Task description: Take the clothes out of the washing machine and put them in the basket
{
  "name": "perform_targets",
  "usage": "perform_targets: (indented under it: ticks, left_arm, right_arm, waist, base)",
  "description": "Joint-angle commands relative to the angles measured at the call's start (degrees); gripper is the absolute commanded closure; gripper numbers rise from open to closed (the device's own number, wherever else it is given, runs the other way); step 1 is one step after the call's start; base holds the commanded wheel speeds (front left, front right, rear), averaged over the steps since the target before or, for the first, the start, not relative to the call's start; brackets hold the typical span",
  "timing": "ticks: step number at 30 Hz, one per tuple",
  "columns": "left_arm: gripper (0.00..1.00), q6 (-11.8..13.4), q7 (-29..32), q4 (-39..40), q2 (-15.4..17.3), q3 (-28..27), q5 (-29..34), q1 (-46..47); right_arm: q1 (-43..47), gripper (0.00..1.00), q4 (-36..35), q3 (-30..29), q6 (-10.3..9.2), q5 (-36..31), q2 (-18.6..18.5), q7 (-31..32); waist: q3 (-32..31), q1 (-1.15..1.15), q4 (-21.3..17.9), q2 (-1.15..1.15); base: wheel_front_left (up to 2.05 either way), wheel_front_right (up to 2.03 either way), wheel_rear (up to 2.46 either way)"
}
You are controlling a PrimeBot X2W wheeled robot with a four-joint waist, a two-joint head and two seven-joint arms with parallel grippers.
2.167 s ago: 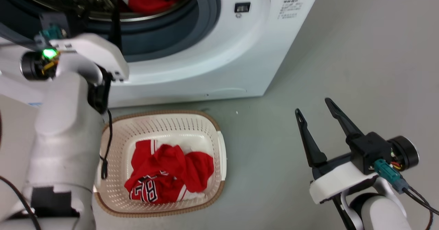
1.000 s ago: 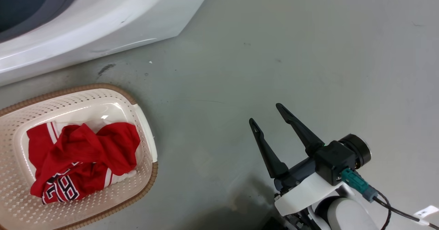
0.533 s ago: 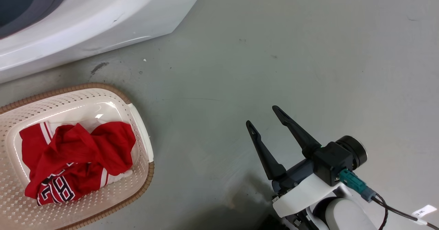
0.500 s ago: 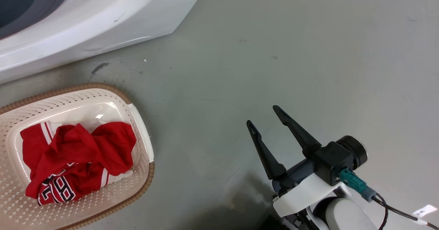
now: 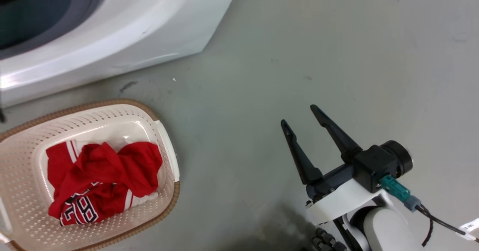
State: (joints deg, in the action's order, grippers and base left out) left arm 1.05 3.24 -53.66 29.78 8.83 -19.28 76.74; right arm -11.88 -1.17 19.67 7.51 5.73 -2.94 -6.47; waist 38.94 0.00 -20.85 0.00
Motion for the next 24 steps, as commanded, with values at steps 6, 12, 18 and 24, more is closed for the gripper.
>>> perform_targets:
  ticks: [6, 12, 18, 24]
  left_arm:
    - [1.0, -0.6, -11.1, -2.0, -2.2, -0.9, -1.5, -6.1]
    - [1.0, -2.5, -17.9, -4.6, -4.3, -1.0, -2.3, -13.9]
    - [1.0, -2.7, -18.5, 0.7, -6.0, -3.4, -3.2, -20.7]
    - [1.0, -3.0, -18.5, 9.8, -9.0, -6.5, -2.1, -29.8]
  right_arm:
    - [-0.7, 0.0, 0.5, -1.7, -0.04, -0.5, 0.1, 0.7]
    - [2.7, 0.0, 1.3, -4.3, -0.04, -1.0, 0.1, 1.9]
    - [5.3, 0.0, 1.3, -6.4, -0.04, -1.0, 0.1, 2.8]
    - [7.2, 0.0, 0.6, -8.5, -0.05, -1.4, 0.1, 3.8]
  waist:
    - [-6.1, 0.0, 1.8, 0.0]
    - [-14.4, 0.0, 3.8, 0.0]
    - [-19.6, 0.0, 5.7, 0.0]
    - [-24.5, 0.0, 7.8, 0.0]
  base:
    - [0.0, 0.0, 0.0]
    - [0.0, 0.0, 0.0]
    - [0.0, 0.0, 0.0]
    - [0.0, 0.0, 0.0]
